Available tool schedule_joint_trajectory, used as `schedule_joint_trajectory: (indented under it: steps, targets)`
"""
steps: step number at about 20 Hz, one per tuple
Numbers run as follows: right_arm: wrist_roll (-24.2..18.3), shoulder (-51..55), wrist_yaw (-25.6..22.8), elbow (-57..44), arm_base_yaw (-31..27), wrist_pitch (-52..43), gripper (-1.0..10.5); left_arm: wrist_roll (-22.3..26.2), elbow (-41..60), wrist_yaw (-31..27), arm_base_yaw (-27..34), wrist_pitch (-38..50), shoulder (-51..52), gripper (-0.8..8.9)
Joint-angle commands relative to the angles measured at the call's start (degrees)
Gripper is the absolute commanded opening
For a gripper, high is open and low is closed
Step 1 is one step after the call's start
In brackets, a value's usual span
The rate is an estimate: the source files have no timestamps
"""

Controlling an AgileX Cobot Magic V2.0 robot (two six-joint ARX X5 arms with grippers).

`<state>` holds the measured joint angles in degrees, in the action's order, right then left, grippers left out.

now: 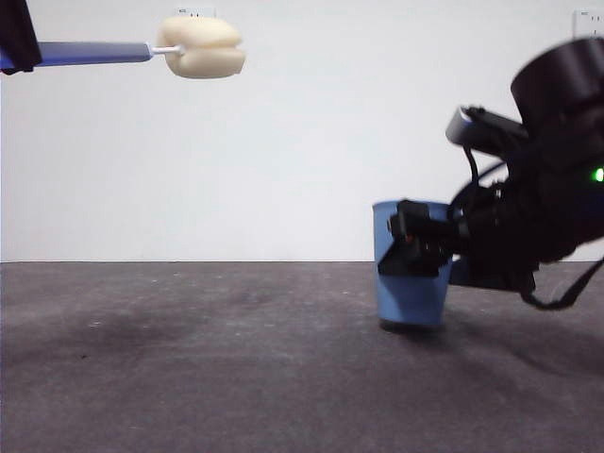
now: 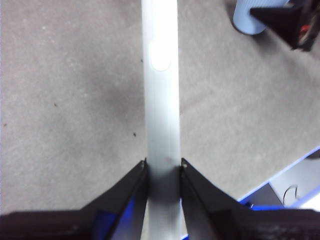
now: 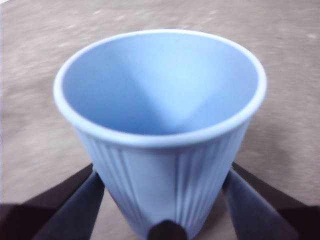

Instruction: Pick up the cup brush,pick up the cup,insert the brush into the cup,clean the cup,put the cup brush back,put the cup back to the fixed position on the table

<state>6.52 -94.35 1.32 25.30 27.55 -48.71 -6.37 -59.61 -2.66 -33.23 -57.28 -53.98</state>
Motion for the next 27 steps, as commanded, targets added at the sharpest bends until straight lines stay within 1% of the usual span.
schedule_joint_trajectory:
  steps: [1, 3, 5, 7, 9, 10, 11, 13, 15, 17, 18, 21, 23, 25, 27]
  targets:
    - [-4.4, 8.4, -0.5, -0.4, 1.7, 10.6, -0.2, 4.2, 0.2, -0.2, -0.2, -0.5, 0.1, -0.09]
    - [-7.8, 16.7, -3.1, 0.0, 3.3, 24.4, -0.2, 8.5, 0.2, -0.2, -0.2, -1.4, 0.0, -0.09]
    - [-10.1, 23.6, -5.0, 1.4, 4.6, 37.9, -0.2, 12.2, 0.2, -0.2, -0.2, -2.6, -0.4, -0.09]
    - [-12.8, 28.1, -7.3, 3.8, 5.7, 50.5, -0.2, 15.8, 0.2, 0.0, -0.2, -4.3, -1.6, -0.09]
    - [-15.8, 29.7, -8.0, 6.8, 7.0, 60.6, -0.2, 19.8, 0.2, 0.3, -0.2, -6.4, -3.4, -0.09]
    - [-16.6, 29.7, -9.1, 8.5, 7.6, 64.5, -0.2, 22.1, 0.2, 0.9, -0.2, -7.4, -4.4, -0.09]
    - [-18.5, 29.6, -11.4, 10.5, 8.4, 69.2, -0.2, 24.4, 0.2, 2.3, -0.2, -8.1, -5.7, -0.09]
    - [-23.6, 28.9, -14.0, 14.2, 10.9, 77.1, -0.2, 26.5, 0.2, 4.0, -0.2, -8.3, -7.8, -0.09]
    - [-28.5, 28.3, -17.9, 16.6, 12.8, 81.8, -0.2, 28.2, 0.2, 6.4, -0.2, -8.2, -9.5, -0.09]
    - [-32.7, 27.7, -19.6, 17.6, 13.8, 83.7, -0.2, 29.1, 0.2, 9.2, -1.1, -8.2, -11.0, -0.09]
    - [-34.4, 27.1, -20.2, 17.7, 14.3, 84.4, -0.2, 29.1, 0.2, 9.2, -1.9, -8.2, -11.6, -0.09]
    - [-39.0, 24.2, -25.2, 17.8, 16.2, 85.7, -0.2, 29.1, 0.2, 9.2, -5.5, -8.6, -13.6, -0.09]
    - [-41.0, 22.3, -27.3, 17.8, 17.9, 85.6, -0.2, 29.0, 0.2, 9.2, -7.8, -8.6, -15.1, -0.09]
    - [-42.2, 21.0, -28.6, 17.8, 19.9, 84.8, -0.2, 28.7, 0.2, 9.2, -9.4, -8.5, -16.5, -0.09]
    - [-43.0, 20.5, -28.8, 17.9, 21.9, 83.5, -0.2, 28.4, 0.2, 9.1, -10.3, -8.2, -17.9, -0.09]
